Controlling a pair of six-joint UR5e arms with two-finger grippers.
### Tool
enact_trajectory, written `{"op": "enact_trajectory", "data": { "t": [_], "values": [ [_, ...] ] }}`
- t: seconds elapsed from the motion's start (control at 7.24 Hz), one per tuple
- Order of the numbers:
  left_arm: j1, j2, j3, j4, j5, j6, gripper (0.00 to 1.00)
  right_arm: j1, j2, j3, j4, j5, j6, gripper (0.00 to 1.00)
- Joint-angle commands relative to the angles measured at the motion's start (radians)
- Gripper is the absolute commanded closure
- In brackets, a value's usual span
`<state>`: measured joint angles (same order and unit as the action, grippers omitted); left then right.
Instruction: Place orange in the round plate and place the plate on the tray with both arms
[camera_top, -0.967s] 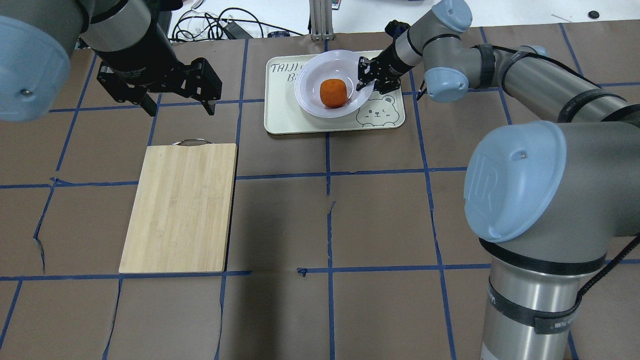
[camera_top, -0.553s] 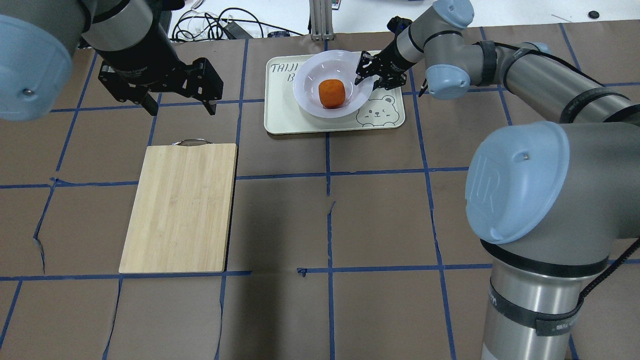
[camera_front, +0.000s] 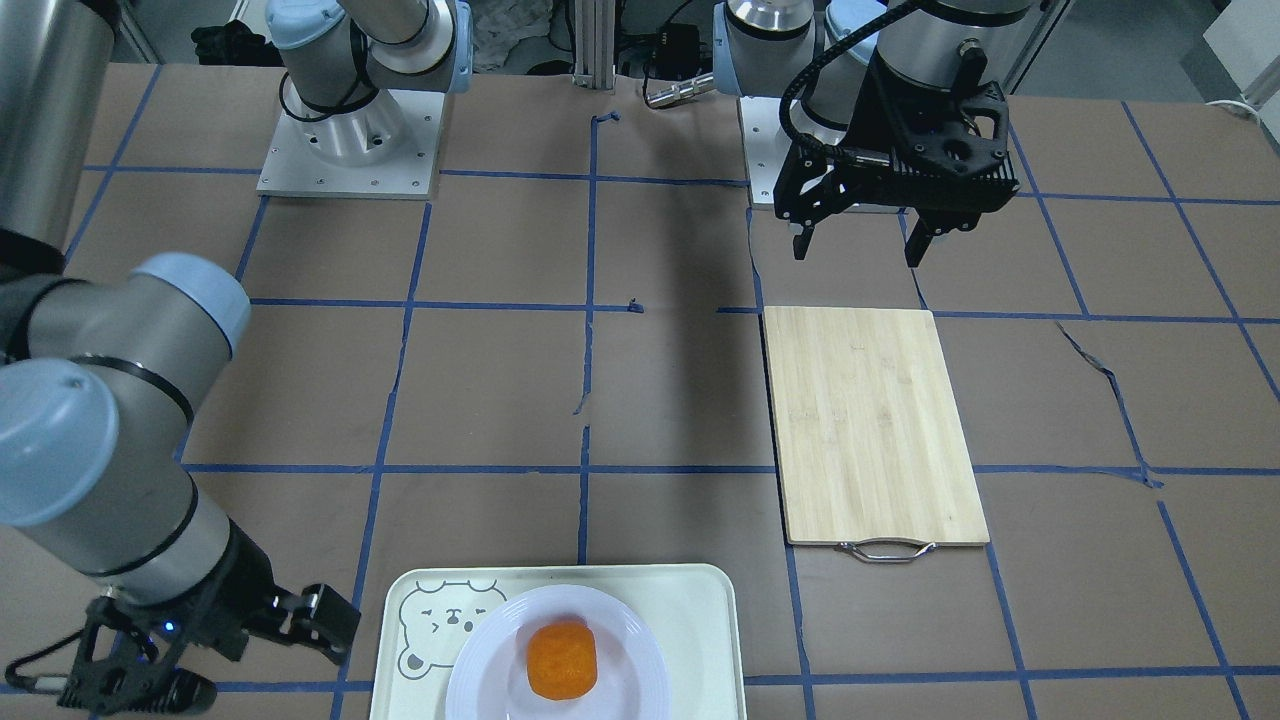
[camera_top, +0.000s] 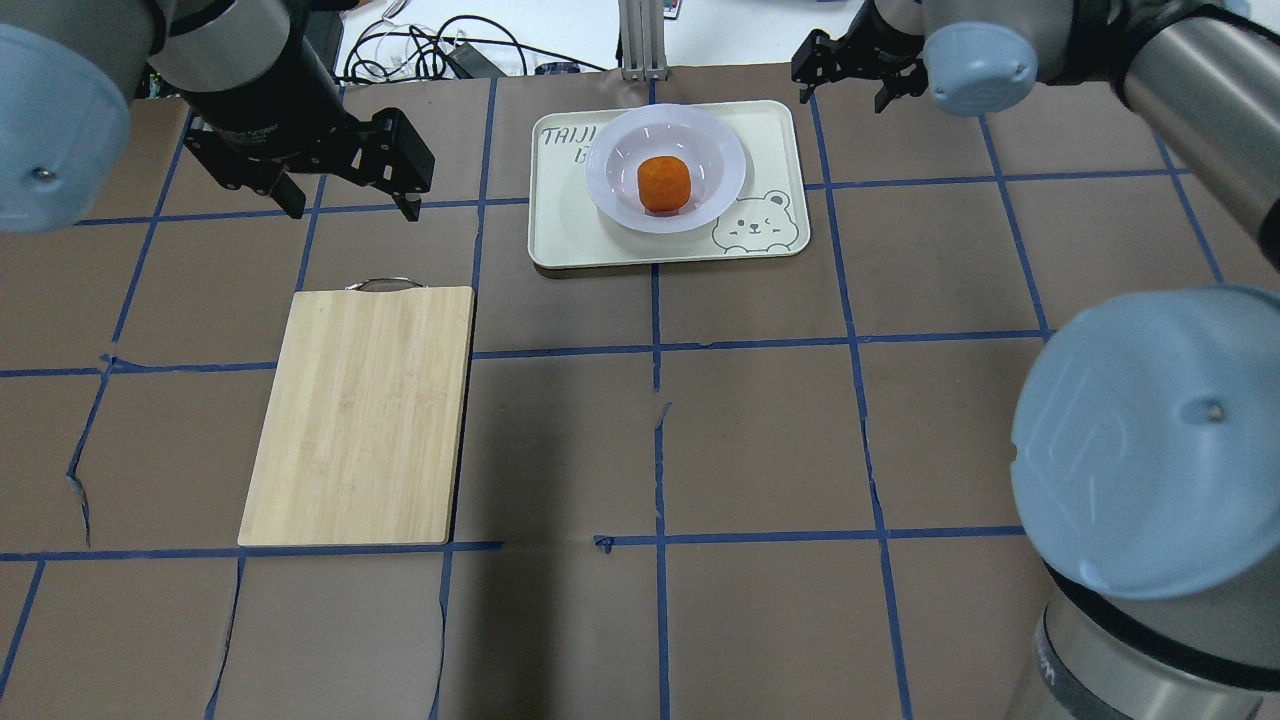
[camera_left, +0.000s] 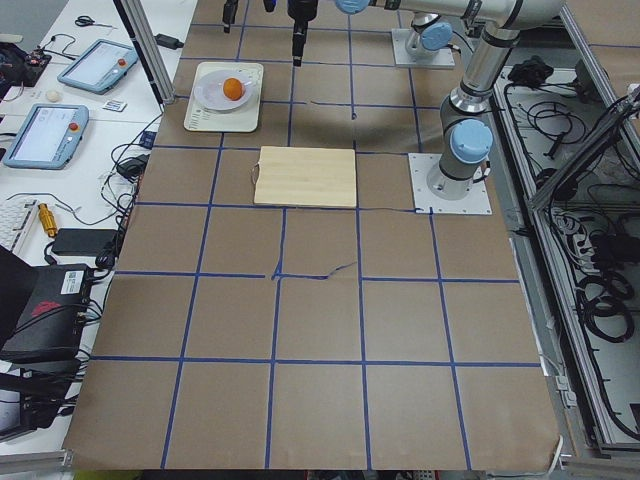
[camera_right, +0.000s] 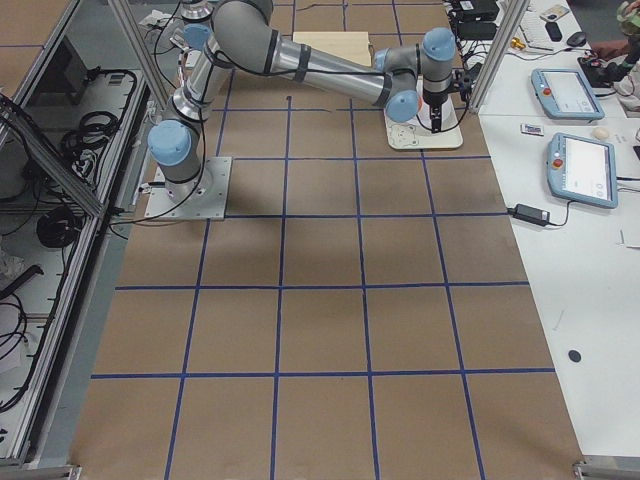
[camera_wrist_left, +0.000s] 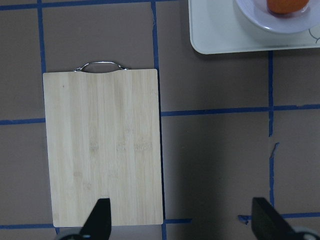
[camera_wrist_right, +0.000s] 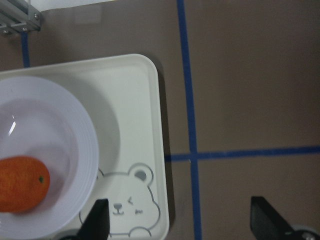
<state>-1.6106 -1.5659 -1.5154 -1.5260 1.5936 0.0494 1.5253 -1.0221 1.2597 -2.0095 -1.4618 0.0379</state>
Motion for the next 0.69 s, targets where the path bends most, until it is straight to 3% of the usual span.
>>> {"op": "enact_trajectory", "data": {
  "t": [0.0, 0.14, 0.41, 0.55],
  "values": [
    [0.099, 0.007, 0.000, 0.015, -0.007, 0.056, 0.00, 0.016, -0.239, 0.010, 0.388, -0.092, -0.013, 0.00],
    [0.100, 0.010, -0.008, 0.015, -0.007, 0.052, 0.00, 0.048, -0.327, 0.045, 0.484, -0.089, -0.030, 0.00],
    [0.098, 0.009, -0.011, 0.015, -0.033, 0.055, 0.00, 0.069, -0.511, 0.166, 0.479, -0.075, -0.061, 0.00],
    [0.098, 0.009, -0.011, 0.015, -0.037, 0.056, 0.00, 0.069, -0.521, 0.212, 0.447, -0.094, -0.058, 0.00]
  ]
}}
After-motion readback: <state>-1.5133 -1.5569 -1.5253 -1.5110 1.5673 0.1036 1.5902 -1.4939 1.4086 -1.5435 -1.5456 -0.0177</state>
